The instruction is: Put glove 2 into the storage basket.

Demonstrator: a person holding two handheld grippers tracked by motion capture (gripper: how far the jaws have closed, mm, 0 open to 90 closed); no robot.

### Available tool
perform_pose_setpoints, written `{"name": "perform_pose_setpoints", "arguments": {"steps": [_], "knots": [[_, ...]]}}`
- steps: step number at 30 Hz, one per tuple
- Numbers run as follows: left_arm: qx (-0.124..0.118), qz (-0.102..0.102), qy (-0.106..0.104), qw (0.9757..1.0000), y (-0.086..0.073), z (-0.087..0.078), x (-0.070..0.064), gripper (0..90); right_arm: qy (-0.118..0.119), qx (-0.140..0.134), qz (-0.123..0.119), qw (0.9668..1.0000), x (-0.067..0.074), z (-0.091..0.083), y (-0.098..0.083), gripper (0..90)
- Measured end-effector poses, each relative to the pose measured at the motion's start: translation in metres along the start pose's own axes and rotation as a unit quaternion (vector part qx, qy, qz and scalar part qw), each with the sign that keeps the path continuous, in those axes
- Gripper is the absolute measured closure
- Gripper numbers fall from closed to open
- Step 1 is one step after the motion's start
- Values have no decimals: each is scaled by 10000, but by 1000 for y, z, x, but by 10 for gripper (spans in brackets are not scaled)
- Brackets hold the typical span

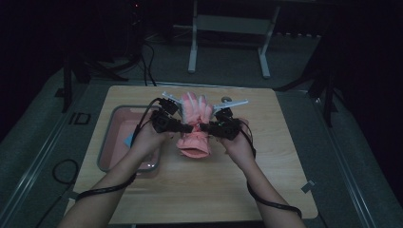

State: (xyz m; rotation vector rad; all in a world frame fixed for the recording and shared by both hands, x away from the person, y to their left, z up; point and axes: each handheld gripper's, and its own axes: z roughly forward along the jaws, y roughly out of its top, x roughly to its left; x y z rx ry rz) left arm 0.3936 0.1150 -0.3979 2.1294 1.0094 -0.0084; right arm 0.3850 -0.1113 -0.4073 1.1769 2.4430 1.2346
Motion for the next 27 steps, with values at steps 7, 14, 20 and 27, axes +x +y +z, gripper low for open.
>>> {"name": "perform_pose_setpoints", "arguments": {"steps": [7,14,20,27], "knots": [[-27,-76,209,9997,-8,-42,20,652,216,-74,-130,9997,29,19,29,764],[1,-184,399,9990,-23,-73,39,653,416,-120,-211,9988,54,42,45,764],[22,-315,569,9979,-36,-97,58,653,564,-100,-289,9979,77,65,61,764],[147,-527,625,9965,-61,-110,87,652,748,24,-291,9968,100,101,67,764]]}}
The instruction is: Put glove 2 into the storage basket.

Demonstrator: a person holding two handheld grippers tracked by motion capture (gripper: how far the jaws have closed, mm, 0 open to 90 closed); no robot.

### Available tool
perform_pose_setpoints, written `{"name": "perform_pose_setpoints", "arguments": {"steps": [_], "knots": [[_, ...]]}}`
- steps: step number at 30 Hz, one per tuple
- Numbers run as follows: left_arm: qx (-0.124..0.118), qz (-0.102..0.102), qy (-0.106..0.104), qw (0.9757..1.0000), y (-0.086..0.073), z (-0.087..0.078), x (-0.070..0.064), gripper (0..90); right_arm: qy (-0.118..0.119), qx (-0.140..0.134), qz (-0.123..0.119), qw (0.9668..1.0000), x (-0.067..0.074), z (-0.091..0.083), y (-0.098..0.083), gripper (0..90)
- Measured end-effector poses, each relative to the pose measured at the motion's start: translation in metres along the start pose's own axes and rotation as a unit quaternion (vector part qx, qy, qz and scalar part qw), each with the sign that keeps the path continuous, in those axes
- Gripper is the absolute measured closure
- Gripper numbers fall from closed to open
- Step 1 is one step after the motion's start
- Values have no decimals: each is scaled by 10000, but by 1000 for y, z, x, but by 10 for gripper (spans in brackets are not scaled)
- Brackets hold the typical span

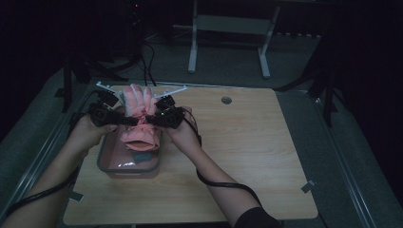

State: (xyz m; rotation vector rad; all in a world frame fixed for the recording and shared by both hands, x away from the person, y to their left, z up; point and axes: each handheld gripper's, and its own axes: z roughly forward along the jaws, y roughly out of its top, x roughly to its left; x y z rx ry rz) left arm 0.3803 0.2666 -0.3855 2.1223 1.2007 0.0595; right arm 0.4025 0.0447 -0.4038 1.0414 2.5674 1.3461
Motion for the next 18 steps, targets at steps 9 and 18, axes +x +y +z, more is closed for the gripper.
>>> {"name": "perform_pose_setpoints", "arguments": {"steps": [9,18], "knots": [[293,-364,-137,9988,-39,22,32,652,158,368,153,9991,7,48,-20,763],[594,-463,-295,9967,-61,50,36,649,59,1029,89,9946,9,68,-44,753]]}}
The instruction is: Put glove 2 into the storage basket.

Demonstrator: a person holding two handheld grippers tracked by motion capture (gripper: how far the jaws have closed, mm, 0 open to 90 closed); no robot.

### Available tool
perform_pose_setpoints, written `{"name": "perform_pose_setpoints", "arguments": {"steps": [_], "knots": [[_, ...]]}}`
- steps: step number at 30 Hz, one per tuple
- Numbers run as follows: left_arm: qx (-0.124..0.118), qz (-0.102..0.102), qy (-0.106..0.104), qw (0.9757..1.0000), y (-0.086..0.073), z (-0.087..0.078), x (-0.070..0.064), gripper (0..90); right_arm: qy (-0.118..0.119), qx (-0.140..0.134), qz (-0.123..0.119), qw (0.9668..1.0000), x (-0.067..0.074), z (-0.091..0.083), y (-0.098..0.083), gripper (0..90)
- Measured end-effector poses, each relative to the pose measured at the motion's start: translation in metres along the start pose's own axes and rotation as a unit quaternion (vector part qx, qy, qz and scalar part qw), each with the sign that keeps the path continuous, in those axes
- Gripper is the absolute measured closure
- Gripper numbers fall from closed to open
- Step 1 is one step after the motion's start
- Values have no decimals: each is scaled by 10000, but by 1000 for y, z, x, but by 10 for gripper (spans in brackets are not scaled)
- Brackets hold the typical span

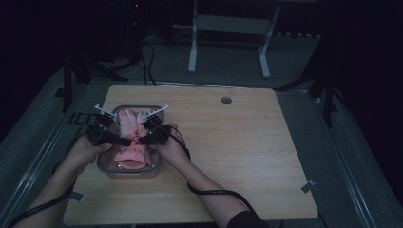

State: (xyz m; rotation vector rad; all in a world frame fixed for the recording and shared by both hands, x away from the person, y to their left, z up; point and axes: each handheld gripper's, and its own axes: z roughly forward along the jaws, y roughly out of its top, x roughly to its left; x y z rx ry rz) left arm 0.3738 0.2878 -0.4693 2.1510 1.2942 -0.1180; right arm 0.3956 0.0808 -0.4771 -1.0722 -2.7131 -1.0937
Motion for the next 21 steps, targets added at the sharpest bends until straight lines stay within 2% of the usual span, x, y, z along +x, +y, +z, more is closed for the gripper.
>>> {"name": "perform_pose_setpoints", "arguments": {"steps": [3,6,12,14,19,20,21], "knots": [[32,-65,-41,10000,-1,5,2,647,-61,182,-14,9998,-1,2,-1,742],[85,-76,58,9999,0,12,2,634,-112,345,-3,9993,-4,6,-1,733],[42,-257,191,9995,2,17,5,529,-160,445,55,9989,-10,12,2,672],[13,-243,343,9991,2,16,6,501,-167,422,45,9990,-12,13,3,620],[-33,-214,488,9986,4,15,5,461,-252,334,-50,9991,-14,11,7,518],[-88,-214,520,9984,4,14,4,456,-287,271,-97,9992,-14,9,7,453],[-110,-219,534,9983,4,14,5,455,-329,126,-205,9992,-15,6,8,429]]}}
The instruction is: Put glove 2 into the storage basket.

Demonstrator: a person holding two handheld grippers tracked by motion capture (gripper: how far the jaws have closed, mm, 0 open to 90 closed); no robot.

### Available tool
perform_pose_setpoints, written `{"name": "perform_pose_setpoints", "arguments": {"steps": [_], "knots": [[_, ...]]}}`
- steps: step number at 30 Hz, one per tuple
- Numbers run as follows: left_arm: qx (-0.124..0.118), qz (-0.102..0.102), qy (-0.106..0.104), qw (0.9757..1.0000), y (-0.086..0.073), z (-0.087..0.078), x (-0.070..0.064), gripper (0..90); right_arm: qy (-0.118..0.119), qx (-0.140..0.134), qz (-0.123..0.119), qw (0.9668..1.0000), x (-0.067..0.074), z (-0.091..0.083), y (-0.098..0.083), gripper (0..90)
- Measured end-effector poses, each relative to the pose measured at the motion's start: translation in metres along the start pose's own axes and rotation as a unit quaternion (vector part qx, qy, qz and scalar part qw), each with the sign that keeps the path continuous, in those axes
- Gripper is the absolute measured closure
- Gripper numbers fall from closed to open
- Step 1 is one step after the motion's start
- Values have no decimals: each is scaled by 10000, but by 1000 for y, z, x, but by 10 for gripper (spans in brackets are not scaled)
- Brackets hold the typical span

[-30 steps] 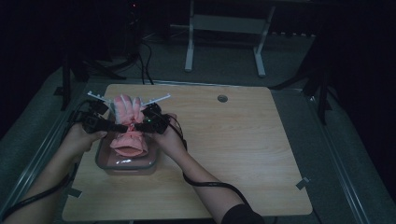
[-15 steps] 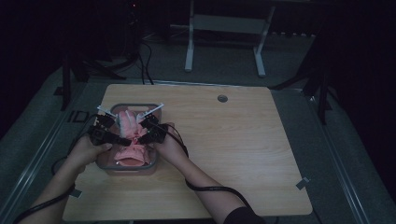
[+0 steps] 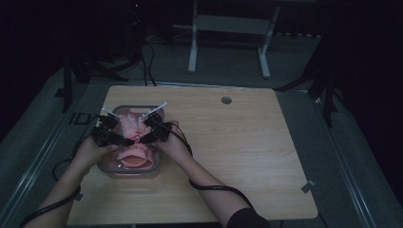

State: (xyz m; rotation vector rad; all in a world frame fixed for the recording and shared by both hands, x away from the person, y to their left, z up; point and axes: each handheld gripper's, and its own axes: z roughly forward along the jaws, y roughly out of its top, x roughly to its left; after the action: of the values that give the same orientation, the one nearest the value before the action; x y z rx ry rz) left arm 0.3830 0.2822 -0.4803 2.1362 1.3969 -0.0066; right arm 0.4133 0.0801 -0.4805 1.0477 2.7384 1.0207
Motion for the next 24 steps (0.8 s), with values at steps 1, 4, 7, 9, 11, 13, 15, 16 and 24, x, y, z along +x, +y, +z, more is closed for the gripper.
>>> {"name": "perform_pose_setpoints", "arguments": {"steps": [1,4,7,9,11,13,15,16,24], "knots": [[-20,-3,9,10000,0,0,0,449,19,-49,1,10000,-1,-2,1,417],[-229,61,148,9996,2,-1,-3,398,209,-234,-4,9995,-5,-9,2,292],[-488,43,198,9986,2,-3,-5,339,461,-384,-4,9982,-11,-17,1,221],[-697,41,206,9973,1,-6,-5,281,597,-499,1,9970,-13,-21,0,193],[-875,24,264,9958,0,-8,-5,231,588,-584,-97,9965,-14,-25,-1,174],[-1069,117,280,9938,-2,-13,-8,162,668,-628,-139,9957,-14,-29,-1,173],[-1258,187,198,9917,-4,-18,-12,145,655,-664,-172,9955,-15,-34,-2,173],[-1347,243,157,9905,-4,-20,-14,121,677,-701,-174,9951,-16,-37,-2,173],[-1479,721,347,9858,-3,-34,-48,13,648,-754,-268,9947,-23,-52,-11,166]]}}
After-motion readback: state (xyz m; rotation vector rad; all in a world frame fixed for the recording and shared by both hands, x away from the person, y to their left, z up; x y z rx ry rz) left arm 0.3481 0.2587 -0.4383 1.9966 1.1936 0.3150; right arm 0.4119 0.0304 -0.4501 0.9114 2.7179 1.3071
